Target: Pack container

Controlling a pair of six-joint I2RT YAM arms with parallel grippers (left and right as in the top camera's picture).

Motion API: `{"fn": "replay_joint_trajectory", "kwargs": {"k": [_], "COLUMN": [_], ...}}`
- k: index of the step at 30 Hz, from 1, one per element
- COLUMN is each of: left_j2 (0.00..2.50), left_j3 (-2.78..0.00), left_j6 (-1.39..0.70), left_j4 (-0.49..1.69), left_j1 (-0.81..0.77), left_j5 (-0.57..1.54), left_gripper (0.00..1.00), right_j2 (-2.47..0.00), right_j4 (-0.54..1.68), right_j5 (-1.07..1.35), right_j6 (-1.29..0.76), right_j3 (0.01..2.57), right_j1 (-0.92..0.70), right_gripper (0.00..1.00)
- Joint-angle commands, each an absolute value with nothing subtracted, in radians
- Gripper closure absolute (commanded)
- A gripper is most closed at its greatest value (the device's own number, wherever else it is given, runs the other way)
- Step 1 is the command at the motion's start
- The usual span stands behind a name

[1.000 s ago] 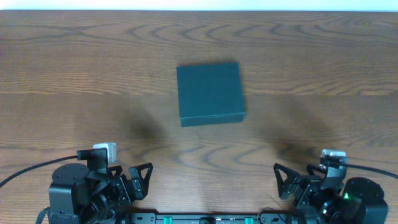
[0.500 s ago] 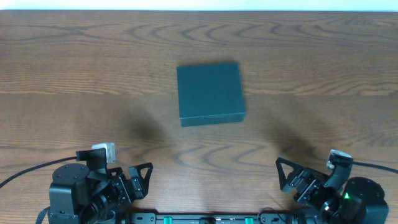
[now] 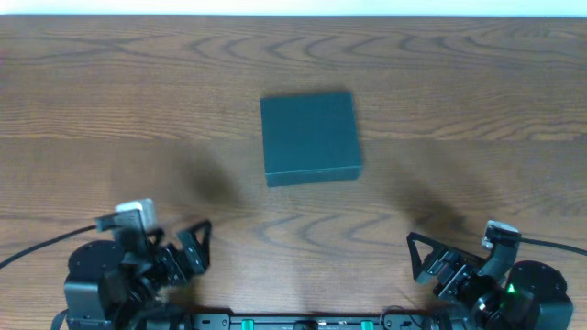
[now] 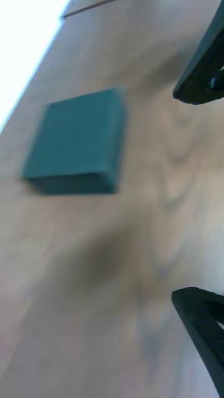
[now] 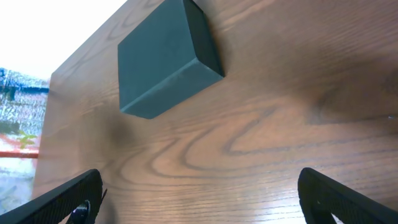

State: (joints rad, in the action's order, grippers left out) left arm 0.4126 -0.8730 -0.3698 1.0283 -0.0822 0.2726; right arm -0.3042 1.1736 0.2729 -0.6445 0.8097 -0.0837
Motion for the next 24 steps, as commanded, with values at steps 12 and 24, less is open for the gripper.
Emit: {"fn": "replay_joint_trajectory", "kwargs": {"k": [12,24], "left_j2": [0.147,0.029], "left_j3": [-0.338,-0.097], "left_j6": [-0.218,-0.171], "left_j4": [0.460,0.278], "left_j1": [0.172,0.179], "left_j5": [0.069,0.067], "left_gripper": [0.05,0.05], "right_j2": [-0.299,-0.299], "right_j4": [1.174,1.174], "right_j5": [0.273,0.273], "right_j6": [-0.657,-0.657], "right_j3": [0.804,0.804], "right_j1": [-0.092,-0.092], "right_gripper": [0.01,0.01]}}
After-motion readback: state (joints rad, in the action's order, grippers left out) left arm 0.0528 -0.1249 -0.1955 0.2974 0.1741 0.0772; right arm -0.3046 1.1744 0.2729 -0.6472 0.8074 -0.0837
